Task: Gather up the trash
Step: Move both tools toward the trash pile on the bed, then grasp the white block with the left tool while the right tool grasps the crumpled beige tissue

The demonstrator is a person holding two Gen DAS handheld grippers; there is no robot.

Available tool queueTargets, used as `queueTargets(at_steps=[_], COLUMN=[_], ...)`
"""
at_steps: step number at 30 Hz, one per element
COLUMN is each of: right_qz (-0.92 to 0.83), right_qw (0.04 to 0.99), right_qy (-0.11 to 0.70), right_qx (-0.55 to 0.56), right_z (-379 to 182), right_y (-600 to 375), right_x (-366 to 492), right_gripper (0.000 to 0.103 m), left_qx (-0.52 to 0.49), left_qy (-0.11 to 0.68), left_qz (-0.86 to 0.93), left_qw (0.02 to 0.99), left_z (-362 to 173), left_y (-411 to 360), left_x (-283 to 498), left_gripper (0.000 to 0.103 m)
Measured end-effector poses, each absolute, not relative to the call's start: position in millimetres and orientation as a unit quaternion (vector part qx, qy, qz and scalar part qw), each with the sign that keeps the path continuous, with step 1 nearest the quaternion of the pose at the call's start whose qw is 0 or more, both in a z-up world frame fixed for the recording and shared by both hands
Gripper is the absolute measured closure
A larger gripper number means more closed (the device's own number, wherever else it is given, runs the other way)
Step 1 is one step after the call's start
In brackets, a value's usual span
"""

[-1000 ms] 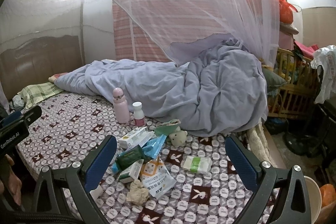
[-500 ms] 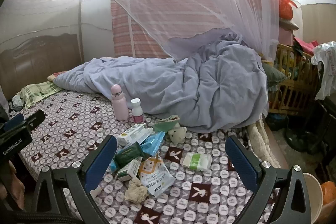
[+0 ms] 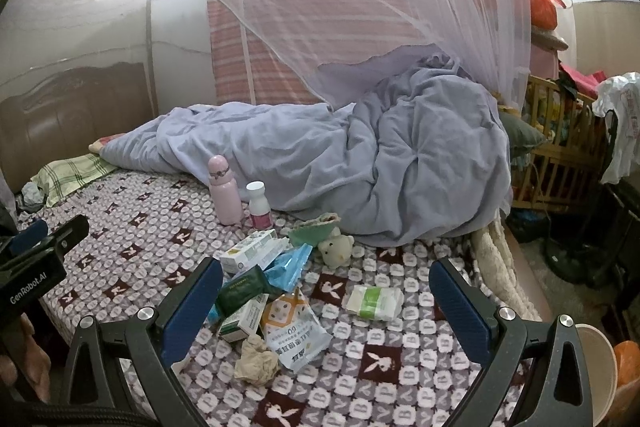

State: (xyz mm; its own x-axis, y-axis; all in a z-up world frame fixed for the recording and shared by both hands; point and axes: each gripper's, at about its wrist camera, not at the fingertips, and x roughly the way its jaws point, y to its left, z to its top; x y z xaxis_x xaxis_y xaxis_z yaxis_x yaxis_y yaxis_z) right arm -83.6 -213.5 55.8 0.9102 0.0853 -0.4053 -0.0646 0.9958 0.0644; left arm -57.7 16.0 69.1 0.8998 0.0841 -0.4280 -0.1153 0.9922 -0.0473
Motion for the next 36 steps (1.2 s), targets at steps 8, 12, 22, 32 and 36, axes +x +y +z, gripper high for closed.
queueTargets(at_steps=[8, 12, 22, 32, 36], right_qz=[0.042, 0.044, 0.043, 0.046, 0.046], right_qw=[0.97, 0.973, 0.971, 0.967, 0.965], right_qy=[0.232, 0.223, 0.229, 0.247, 0.254], right_qx=[0.053, 0.05, 0.044, 0.048, 0.04], right_z=[57, 56, 53, 48, 46], right_y=[-215, -215, -215, -216, -213], right_x=[-79, -79, -70, -60, -58], right_gripper=[0.001, 0.001, 0.001, 0.001, 0.001], left_qx=[-0.036, -0.038, -0.041, -0.039, -0.037], left_qy=[0.225, 0.228, 0.242, 0.254, 0.26], left_qz=[0.051, 0.051, 0.055, 0.056, 0.058], left_qw=[0.972, 0.971, 0.968, 0.965, 0.963], left_z=[64, 61, 53, 46, 42], left_y=[17, 18, 21, 22, 23], left_x=[-56, -55, -48, -42, -40], left_gripper=[0.019, 0.019, 0.019, 0.019, 0.019])
